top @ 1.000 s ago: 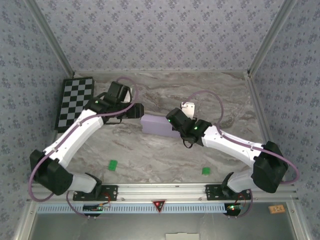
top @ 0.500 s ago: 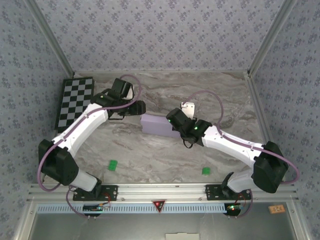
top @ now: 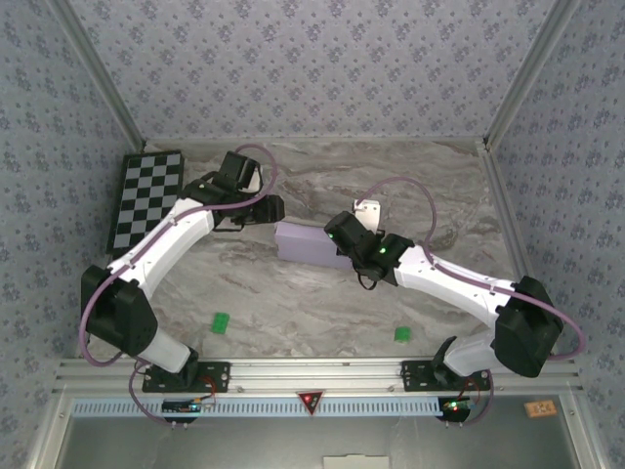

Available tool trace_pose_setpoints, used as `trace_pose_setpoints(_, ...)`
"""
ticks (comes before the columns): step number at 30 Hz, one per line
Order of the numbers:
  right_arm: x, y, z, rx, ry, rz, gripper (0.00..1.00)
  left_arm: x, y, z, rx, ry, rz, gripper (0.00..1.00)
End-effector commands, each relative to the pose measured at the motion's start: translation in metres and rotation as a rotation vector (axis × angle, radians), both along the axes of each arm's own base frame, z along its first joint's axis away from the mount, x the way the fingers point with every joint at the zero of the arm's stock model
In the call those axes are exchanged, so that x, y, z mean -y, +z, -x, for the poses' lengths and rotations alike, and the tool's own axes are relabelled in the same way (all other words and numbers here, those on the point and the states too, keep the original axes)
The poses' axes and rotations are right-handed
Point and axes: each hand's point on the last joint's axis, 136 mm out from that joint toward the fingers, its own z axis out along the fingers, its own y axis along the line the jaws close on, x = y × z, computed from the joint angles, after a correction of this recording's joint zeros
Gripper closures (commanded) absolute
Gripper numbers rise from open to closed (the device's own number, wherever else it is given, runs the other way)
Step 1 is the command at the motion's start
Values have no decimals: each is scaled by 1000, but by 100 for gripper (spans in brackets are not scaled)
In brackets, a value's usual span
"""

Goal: Fold the paper box

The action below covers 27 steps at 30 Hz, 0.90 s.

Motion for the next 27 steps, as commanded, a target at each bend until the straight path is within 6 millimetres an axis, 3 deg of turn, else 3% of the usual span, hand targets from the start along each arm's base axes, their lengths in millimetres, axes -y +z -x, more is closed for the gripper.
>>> trace_pose_setpoints(1,15,-23,18,-101,22,105,100,-3,-9,6,-28,2,-1,36)
trace_pose_setpoints(11,12,-7,17,-81,28,79,89,-7,-25,23,-68,9,14,43)
trace_pose_setpoints(15,13,-2,21,-88,41,73,80,-9,-34,30,-96,15,14,45)
trace_pose_setpoints(27,9,38,24,-73,88,-109,70,-10,-49,38,-118,23,24,47)
